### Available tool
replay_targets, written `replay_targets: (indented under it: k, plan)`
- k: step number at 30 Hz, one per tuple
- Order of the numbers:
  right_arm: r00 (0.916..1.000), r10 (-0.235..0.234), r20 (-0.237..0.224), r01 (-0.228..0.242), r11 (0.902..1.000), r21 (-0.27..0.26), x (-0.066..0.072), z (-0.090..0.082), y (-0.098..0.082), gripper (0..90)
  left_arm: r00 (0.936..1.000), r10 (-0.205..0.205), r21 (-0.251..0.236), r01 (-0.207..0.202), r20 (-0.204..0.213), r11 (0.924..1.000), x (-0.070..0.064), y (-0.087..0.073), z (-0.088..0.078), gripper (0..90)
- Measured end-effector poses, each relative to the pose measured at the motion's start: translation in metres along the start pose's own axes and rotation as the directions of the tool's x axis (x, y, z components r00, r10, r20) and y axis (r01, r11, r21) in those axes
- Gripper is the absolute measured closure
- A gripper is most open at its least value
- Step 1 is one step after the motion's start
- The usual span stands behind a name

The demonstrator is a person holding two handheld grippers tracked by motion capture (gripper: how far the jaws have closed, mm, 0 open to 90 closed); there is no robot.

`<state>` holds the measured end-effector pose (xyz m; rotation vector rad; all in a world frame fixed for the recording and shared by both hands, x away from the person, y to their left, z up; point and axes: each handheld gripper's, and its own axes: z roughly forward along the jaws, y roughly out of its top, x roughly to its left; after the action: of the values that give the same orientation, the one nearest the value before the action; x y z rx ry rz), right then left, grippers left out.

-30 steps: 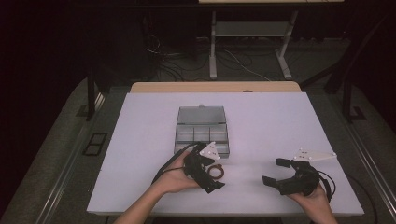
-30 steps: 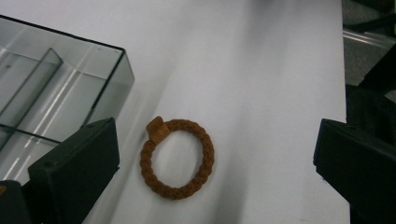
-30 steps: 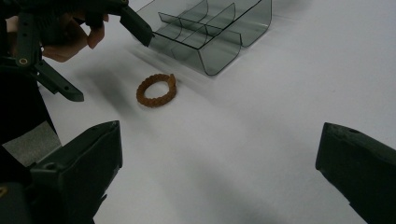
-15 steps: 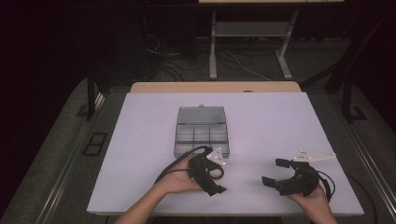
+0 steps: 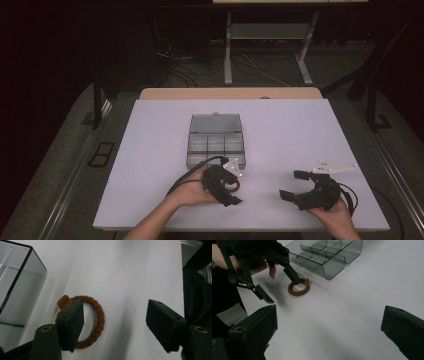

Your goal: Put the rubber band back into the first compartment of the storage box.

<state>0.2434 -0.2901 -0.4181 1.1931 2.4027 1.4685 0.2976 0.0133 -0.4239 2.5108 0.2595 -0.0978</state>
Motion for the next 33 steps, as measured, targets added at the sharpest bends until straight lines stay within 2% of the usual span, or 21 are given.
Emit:
replay_targets:
  k: [4,9,10,12,13,22,23,24,25,26,28,30,33]
  plan:
    - [1.0,-0.003,0.0,0.003,1.0,0.003,0.0004,0.0003,-0.0001,0.7,0.9999,0.009,-0.003,-0.009,-0.011,1.0,0.0003,-0.0002,0.0016,37.2]
    - [1.0,-0.003,-0.001,0.003,1.0,0.006,0.0006,0.0004,-0.0002,0.7,0.9996,0.025,0.019,-0.024,-0.017,0.9995,0.0037,-0.0007,0.0032,42.5]
    - [1.0,-0.005,0.002,0.005,1.0,0.008,0.0006,0.0006,-0.0002,0.7,0.9995,0.021,0.017,-0.02,-0.022,0.9997,0.0037,-0.001,0.0037,46.8]
    - [1.0,-0.006,0.002,0.006,0.9999,0.009,0.0006,0.0006,-0.0002,0.7,0.9995,0.004,0.013,-0.003,-0.032,0.9999,0.0039,-0.0013,0.0041,48.9]
    - [1.0,-0.005,0.003,0.005,0.9999,0.009,0.0006,0.0006,-0.0003,0.8,0.9995,0.007,0.017,-0.006,-0.031,0.9998,0.0048,-0.0014,0.0037,53.5]
    - [1.0,-0.007,0.0,0.007,1.0,0.007,0.001,0.0016,-0.0005,0.7,0.9989,-0.002,0.017,0.003,-0.047,0.9999,0.0063,-0.0024,0.0069,67.4]
    - [1.0,-0.01,0.001,0.01,0.9999,0.01,0.001,0.0016,-0.0006,0.7,0.9989,0.006,0.018,-0.006,-0.047,0.9998,0.0068,-0.0025,0.0071,69.1]
    - [0.9999,-0.01,0.004,0.009,0.9999,0.009,0.0011,0.002,-0.0008,0.7,0.9985,0.026,0.028,-0.025,-0.048,0.9993,0.0074,-0.0025,0.0071,74.4]
    - [0.9999,-0.01,0.004,0.009,0.9999,0.009,0.0011,0.002,-0.0008,0.7,0.9976,0.044,0.029,-0.042,-0.054,0.9987,0.0068,-0.0025,0.0077,74.4]
    - [0.9999,-0.007,0.008,0.007,0.9999,0.015,0.0011,0.0019,-0.0005,0.7,0.9958,0.066,0.038,-0.063,-0.063,0.9973,0.0064,-0.0024,0.0076,78.0]
    - [0.9999,-0.007,0.011,0.007,0.9998,0.017,0.0011,0.0025,-0.0007,0.7,0.9959,0.062,0.037,-0.059,-0.067,0.9975,0.0068,-0.0023,0.0077,82.7]
    - [0.9999,-0.007,0.011,0.007,0.9998,0.017,0.0012,0.0025,-0.0007,0.8,0.9964,0.053,0.03,-0.051,-0.066,0.9983,0.0067,-0.0024,0.008,83.2]
    - [0.9999,-0.012,0.011,0.012,0.9998,0.019,0.0013,0.0027,-0.0008,0.7,0.9959,0.066,0.036,-0.064,-0.062,0.9973,0.0069,-0.0024,0.0076,83.8]
